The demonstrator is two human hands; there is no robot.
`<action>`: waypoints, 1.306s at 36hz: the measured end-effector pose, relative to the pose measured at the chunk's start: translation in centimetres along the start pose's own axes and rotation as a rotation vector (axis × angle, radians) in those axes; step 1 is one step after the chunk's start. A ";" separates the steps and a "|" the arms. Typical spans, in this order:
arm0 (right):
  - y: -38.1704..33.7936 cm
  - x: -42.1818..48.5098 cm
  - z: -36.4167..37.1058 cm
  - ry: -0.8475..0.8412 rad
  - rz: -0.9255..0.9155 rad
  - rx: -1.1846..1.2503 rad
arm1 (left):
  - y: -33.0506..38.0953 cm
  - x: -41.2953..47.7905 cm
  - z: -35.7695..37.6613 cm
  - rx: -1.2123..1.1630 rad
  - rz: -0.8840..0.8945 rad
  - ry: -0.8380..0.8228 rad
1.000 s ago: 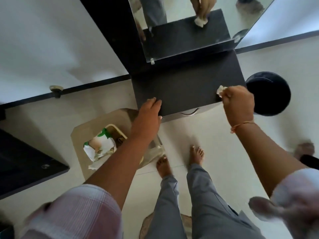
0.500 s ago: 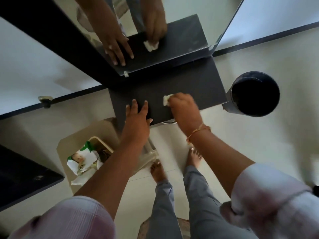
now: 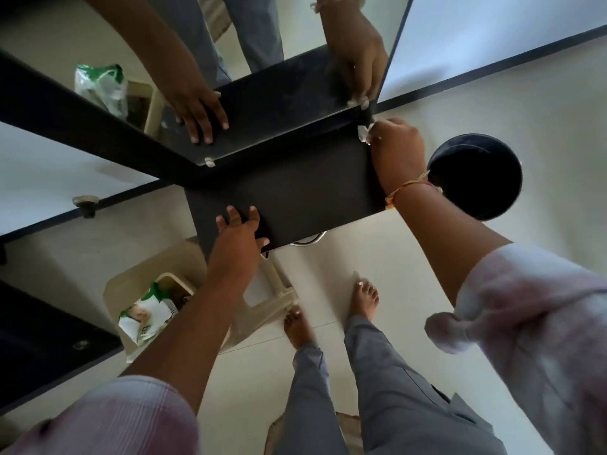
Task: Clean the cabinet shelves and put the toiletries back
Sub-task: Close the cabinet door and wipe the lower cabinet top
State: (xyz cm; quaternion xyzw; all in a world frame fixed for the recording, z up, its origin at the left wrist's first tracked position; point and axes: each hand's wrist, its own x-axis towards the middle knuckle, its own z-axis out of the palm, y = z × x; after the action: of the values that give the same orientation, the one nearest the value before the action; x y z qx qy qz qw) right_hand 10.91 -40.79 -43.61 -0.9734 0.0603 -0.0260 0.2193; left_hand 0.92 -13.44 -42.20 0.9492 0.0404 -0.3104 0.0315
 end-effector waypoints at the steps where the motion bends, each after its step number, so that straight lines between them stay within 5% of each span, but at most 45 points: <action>1: 0.4 -0.7 -0.3 0.001 0.009 -0.004 | 0.0 -0.1 0.0 0.002 0.003 0.005; 11: 0.4 -10.6 0.1 0.034 -0.006 0.109 | 0.3 -0.3 -0.3 0.012 0.002 0.004; 19: -5.1 -14.8 2.7 -0.349 -0.512 0.126 | 0.4 -0.4 -0.7 0.012 -0.021 -0.050; 23: -1.7 -15.8 1.0 -0.433 -0.205 0.253 | 1.2 -1.3 -0.9 -0.046 -0.050 -0.063; 28: 3.4 -16.1 -2.0 -0.355 0.400 0.539 | 6.9 -4.3 -0.7 -0.226 0.103 0.185; 32: 5.6 -15.7 -4.9 -0.317 0.723 0.810 | 13.5 -6.2 -0.5 -0.298 0.232 0.119; 39: 10.5 -15.6 -9.3 -0.185 0.829 1.063 | 23.0 -7.6 -1.2 -0.225 0.453 0.110; 47: 19.0 -12.1 -11.3 0.030 0.900 0.839 | 30.6 -4.8 -2.3 -0.168 0.623 0.063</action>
State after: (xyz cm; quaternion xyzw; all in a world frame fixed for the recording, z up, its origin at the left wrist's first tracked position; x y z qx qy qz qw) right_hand -4.00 -61.07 -41.86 -0.6827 0.4530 0.0337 0.5723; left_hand 1.40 -43.96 -36.44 0.9191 -0.2259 -0.2520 0.2018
